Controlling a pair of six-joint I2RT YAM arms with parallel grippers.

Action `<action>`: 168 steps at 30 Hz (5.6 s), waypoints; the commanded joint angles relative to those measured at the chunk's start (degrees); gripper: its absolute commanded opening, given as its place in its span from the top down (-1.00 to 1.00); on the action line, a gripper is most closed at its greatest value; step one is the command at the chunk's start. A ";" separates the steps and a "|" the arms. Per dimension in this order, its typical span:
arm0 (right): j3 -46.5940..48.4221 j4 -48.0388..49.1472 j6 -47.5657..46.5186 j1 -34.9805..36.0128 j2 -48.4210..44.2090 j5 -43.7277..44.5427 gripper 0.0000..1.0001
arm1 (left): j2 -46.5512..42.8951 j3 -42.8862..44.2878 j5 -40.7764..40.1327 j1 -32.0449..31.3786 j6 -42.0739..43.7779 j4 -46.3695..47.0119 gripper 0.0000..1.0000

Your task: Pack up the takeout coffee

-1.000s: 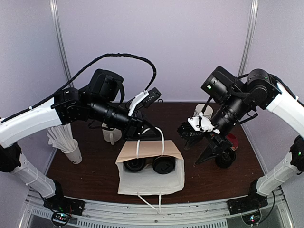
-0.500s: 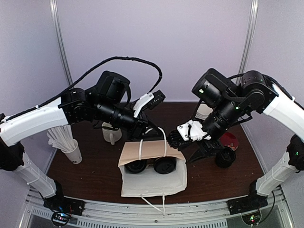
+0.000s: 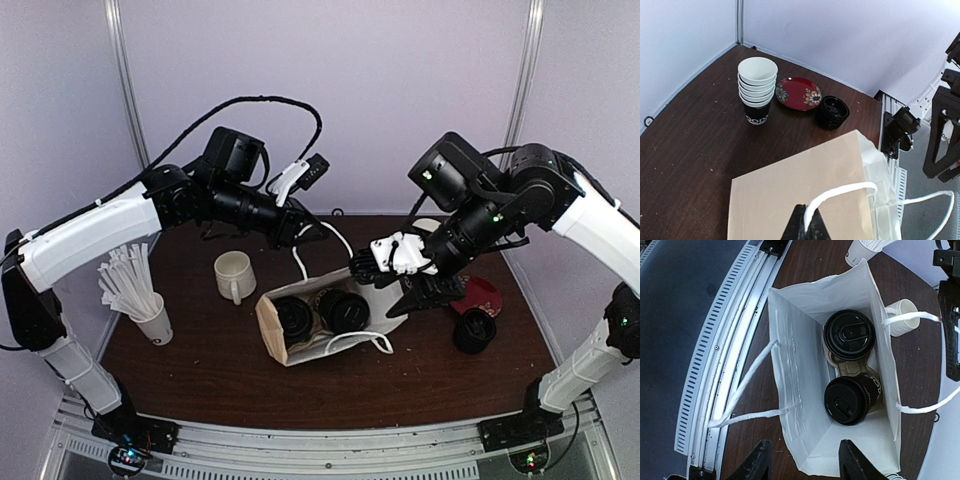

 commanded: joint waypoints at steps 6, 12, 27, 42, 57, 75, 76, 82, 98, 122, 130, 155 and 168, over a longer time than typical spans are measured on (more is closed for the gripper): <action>-1.44 7.06 -1.06 0.00 4.87 8.32 0.15 | -1.57 -1.64 7.93 -0.38 -2.58 5.39 1.00; -4.28 6.76 -4.30 0.69 5.56 8.10 0.22 | -4.03 -5.07 6.83 -0.38 -2.90 5.38 1.00; -14.54 18.16 -6.52 5.36 9.15 24.30 -0.24 | -3.63 -5.38 7.02 -0.36 -2.46 4.77 1.00; -17.56 24.43 -9.98 6.05 12.01 31.30 -0.42 | -3.15 -4.63 6.93 -0.34 -0.60 3.68 1.00; -20.31 29.30 -11.35 4.92 16.83 33.71 -0.99 | -3.05 -4.75 6.49 -0.21 1.24 2.18 1.00; -13.81 21.74 -7.93 2.02 18.86 27.70 0.03 | -4.96 -7.01 6.25 -0.03 1.23 1.99 1.00; -13.53 20.98 -7.69 2.08 18.50 27.06 0.08 | -5.03 -7.16 6.23 -0.03 1.22 1.99 1.00; -12.27 17.71 -6.64 2.14 17.32 25.29 0.39 | -5.43 -7.83 5.69 -0.03 1.46 2.17 1.00; -6.08 8.89 -5.70 3.23 13.62 22.45 0.57 | -4.59 -7.67 3.36 0.09 3.06 0.31 1.00; 11.27 -3.22 2.85 2.60 4.30 8.11 0.56 | -0.45 -3.26 -8.41 3.94 12.44 -4.60 1.00; 17.60 -3.96 3.78 -0.51 2.30 4.77 0.55 | 2.40 0.39 -9.46 5.06 12.11 -4.44 1.00; -12.16 -5.07 8.64 -37.84 -4.13 -15.82 0.53 | 2.12 2.53 -14.01 6.03 9.28 0.18 0.96; -17.73 -12.83 4.73 -39.05 11.09 -27.41 0.53 | -0.75 1.47 -10.31 6.04 9.84 2.76 1.00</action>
